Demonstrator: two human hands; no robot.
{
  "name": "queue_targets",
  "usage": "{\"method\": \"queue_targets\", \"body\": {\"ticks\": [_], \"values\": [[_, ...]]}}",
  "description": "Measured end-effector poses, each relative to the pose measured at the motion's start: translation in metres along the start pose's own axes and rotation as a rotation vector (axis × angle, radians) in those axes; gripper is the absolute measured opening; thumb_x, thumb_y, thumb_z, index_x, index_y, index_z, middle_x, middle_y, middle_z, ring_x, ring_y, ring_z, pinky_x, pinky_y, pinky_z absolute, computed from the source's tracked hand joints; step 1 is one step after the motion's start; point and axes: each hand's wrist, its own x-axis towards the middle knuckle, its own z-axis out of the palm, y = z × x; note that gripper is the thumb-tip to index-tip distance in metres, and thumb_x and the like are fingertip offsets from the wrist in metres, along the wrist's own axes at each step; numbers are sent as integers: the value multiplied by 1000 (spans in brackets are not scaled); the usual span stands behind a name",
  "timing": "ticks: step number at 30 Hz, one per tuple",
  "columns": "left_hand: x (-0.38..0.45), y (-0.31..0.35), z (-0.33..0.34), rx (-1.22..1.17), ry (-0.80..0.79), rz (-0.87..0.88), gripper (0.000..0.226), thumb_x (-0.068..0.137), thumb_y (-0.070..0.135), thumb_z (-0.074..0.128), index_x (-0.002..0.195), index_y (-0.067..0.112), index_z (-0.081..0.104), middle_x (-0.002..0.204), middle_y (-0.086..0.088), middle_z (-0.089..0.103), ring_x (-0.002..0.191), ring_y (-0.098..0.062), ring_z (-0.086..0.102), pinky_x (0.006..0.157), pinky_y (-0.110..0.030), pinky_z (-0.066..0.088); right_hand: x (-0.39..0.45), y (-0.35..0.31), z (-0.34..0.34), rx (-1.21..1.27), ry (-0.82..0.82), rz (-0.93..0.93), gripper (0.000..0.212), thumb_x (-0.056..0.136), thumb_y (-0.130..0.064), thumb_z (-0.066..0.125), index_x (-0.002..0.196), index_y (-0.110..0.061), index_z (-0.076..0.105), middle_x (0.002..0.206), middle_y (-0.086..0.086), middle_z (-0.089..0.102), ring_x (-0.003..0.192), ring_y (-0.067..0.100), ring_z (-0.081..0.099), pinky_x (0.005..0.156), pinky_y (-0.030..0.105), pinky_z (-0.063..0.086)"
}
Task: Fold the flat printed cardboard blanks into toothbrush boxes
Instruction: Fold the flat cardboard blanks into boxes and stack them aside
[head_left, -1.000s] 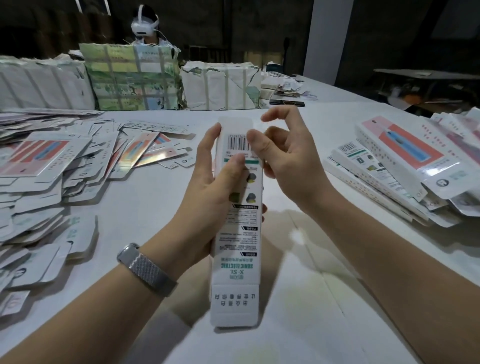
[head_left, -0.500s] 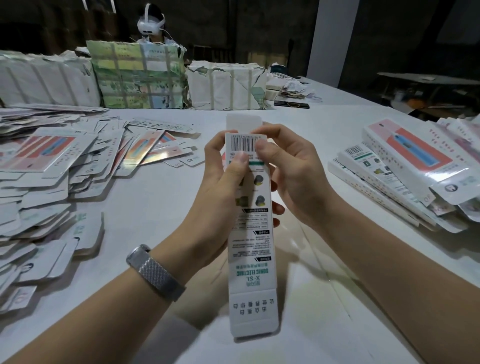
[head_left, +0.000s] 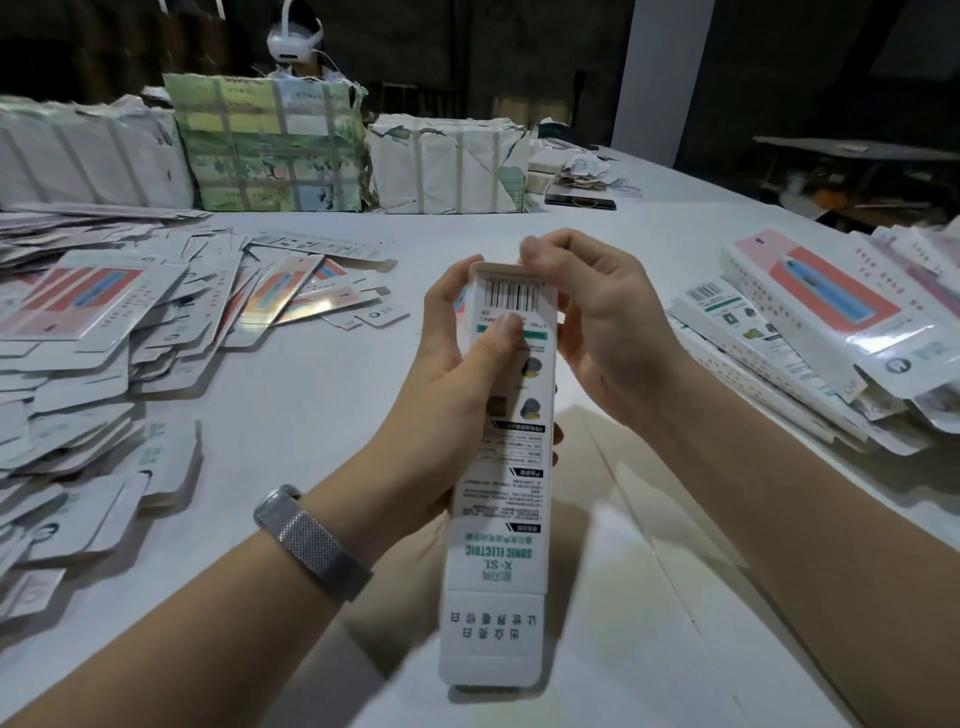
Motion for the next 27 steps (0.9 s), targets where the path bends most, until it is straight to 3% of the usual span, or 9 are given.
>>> {"method": "queue_targets", "body": {"ticks": [7,12,17,23,27], "values": [[0,1,-3,11,-31,-32,39,104,33,42,135,55,34,86,-17,65,62,-33,66,54,-40,56,2,-7,-6,-123,-50,68,18,90,-13,61,78,-16,75,77,6,70,72,20,63,65,31,51],[-1,4,-5,-10,-81,-60,41,105,37,40,134,65,32,87,-18,69,67,-42,68,59,-46,57,1,-10,-7,-180,15,17,18,92,-3,61,78,-9,70,76,12,68,79,33,59,74,46,44],[-2,4,-4,-29,-116,-55,43,96,42,45,129,70,36,90,-20,69,66,-43,67,61,-49,56,2,-13,-9,-213,56,-15,22,92,0,59,72,-7,65,71,11,66,77,33,58,70,46,39],[-2,4,-5,-34,-133,-46,36,99,43,43,128,63,39,89,-19,69,67,-44,68,61,-50,56,3,-14,-14,-261,-21,-5,18,89,-10,58,73,-7,66,71,7,66,77,25,62,69,44,40],[-2,6,-5,-57,-113,-23,27,102,40,41,125,55,44,93,-18,67,68,-42,68,60,-49,56,4,-13,-17,-271,-59,-49,22,92,-19,55,80,-12,72,80,11,67,84,28,61,68,40,43]]}}
